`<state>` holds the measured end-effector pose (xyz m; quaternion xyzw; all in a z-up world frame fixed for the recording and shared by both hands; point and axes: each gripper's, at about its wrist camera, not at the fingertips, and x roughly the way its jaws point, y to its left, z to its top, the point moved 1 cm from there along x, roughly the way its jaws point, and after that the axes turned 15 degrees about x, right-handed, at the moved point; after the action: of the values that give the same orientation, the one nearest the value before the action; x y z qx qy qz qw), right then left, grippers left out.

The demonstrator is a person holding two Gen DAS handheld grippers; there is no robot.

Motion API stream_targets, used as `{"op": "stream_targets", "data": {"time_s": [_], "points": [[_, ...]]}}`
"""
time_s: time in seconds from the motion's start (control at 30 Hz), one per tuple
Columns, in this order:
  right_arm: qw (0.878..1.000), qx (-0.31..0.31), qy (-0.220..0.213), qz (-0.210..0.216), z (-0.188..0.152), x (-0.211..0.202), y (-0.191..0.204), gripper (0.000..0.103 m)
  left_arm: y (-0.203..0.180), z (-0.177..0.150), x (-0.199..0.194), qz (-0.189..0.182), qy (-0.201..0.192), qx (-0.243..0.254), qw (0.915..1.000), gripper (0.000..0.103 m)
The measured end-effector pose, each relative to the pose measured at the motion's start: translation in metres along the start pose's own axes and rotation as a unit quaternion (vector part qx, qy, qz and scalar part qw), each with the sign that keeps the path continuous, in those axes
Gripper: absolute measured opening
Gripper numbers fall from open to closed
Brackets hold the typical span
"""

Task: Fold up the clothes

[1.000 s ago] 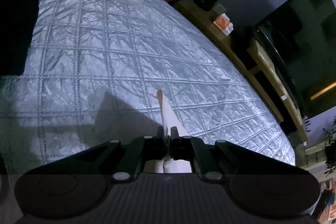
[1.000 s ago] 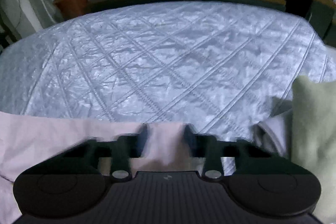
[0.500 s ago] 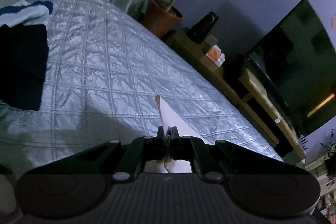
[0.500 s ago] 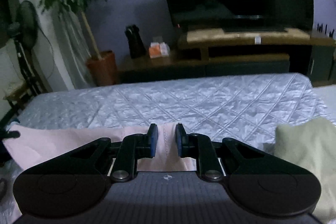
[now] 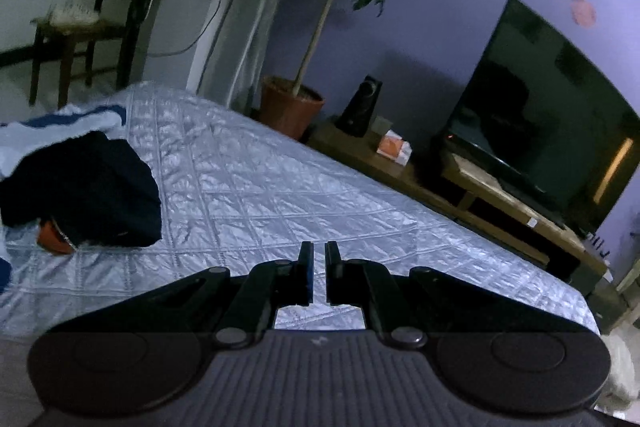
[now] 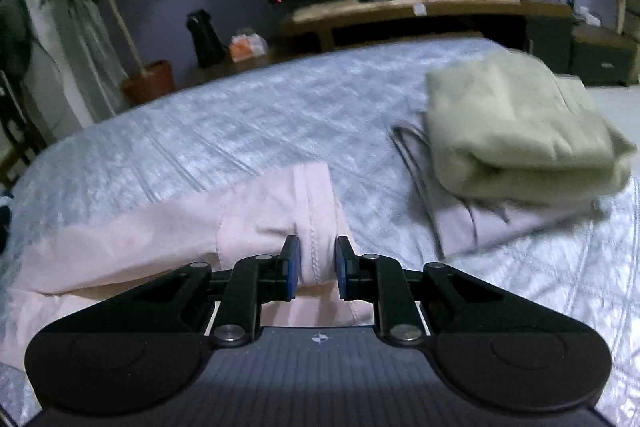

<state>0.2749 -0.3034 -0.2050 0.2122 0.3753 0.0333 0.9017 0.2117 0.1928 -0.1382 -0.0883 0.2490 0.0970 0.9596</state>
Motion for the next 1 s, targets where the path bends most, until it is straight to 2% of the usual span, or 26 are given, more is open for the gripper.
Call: {"op": "stream_targets", "data": {"time_s": [0.07,0.13,0.2,0.23,0.27,0.33,0.43,0.47,0.57,0.67,0.77,0.8,0.83,0.9,0.93,0.97,1.0], "points": [[1.0,0.001,0.007,-0.008,-0.003,0.005,-0.002,0.024,-0.001,-0.004,-0.004,-0.007,0.008,0.01,0.9999,0.007],[1.0,0.002,0.013,-0.017,-0.005,0.009,-0.003,0.025,0.004,-0.007,0.008,-0.036,0.049,-0.013,0.998,0.012],[0.999,0.004,0.007,-0.037,-0.004,0.004,-0.002,0.041,0.007,-0.01,0.018,-0.043,0.094,-0.031,0.9942,0.012],[0.998,-0.004,-0.001,-0.057,-0.003,0.0,0.001,0.045,0.007,-0.011,0.022,-0.036,0.111,-0.026,0.9928,0.012],[0.997,-0.02,-0.012,-0.075,-0.002,-0.006,0.005,0.049,0.007,-0.011,0.026,-0.03,0.122,-0.02,0.9918,0.013],[0.99,-0.092,-0.042,-0.1,-0.005,-0.019,0.025,0.049,0.011,-0.01,0.031,-0.018,0.132,-0.019,0.991,0.02],[0.974,-0.209,-0.066,-0.05,-0.021,-0.036,0.076,0.049,0.022,-0.007,0.036,0.001,0.143,-0.032,0.9892,0.026],[0.968,-0.245,-0.057,-0.017,-0.03,-0.035,0.099,0.049,0.025,-0.006,0.038,0.007,0.149,-0.035,0.9882,0.026],[0.935,-0.346,-0.004,0.071,-0.066,-0.02,0.171,0.047,0.028,-0.005,0.045,0.016,0.165,-0.032,0.9857,0.029],[0.884,-0.448,0.037,0.126,-0.111,0.0,0.238,0.047,0.028,-0.009,0.046,0.018,0.179,-0.031,0.9832,0.034],[0.837,-0.525,0.066,0.14,-0.146,0.023,0.279,0.046,0.03,-0.016,0.05,0.011,0.2,-0.037,0.979,0.036],[0.825,-0.543,0.073,0.139,-0.156,0.03,0.287,0.046,0.031,-0.017,0.05,0.009,0.206,-0.042,0.9776,0.036],[0.82,-0.551,0.077,0.137,-0.16,0.037,0.293,0.045,0.033,-0.018,0.051,0.007,0.21,-0.048,0.9765,0.036],[0.822,-0.545,0.087,0.139,-0.159,0.044,0.298,0.039,0.038,-0.019,0.052,0.005,0.215,-0.061,0.9747,0.036],[0.825,-0.54,0.091,0.139,-0.157,0.047,0.301,0.033,0.041,-0.018,0.052,0.005,0.215,-0.069,0.9741,0.036],[0.831,-0.531,0.096,0.138,-0.152,0.048,0.303,0.002,0.044,-0.017,0.052,0.006,0.215,-0.076,0.9735,0.037],[0.836,-0.522,0.099,0.138,-0.148,0.049,0.304,0.001,0.047,-0.018,0.052,0.005,0.217,-0.084,0.9725,0.037]]}}
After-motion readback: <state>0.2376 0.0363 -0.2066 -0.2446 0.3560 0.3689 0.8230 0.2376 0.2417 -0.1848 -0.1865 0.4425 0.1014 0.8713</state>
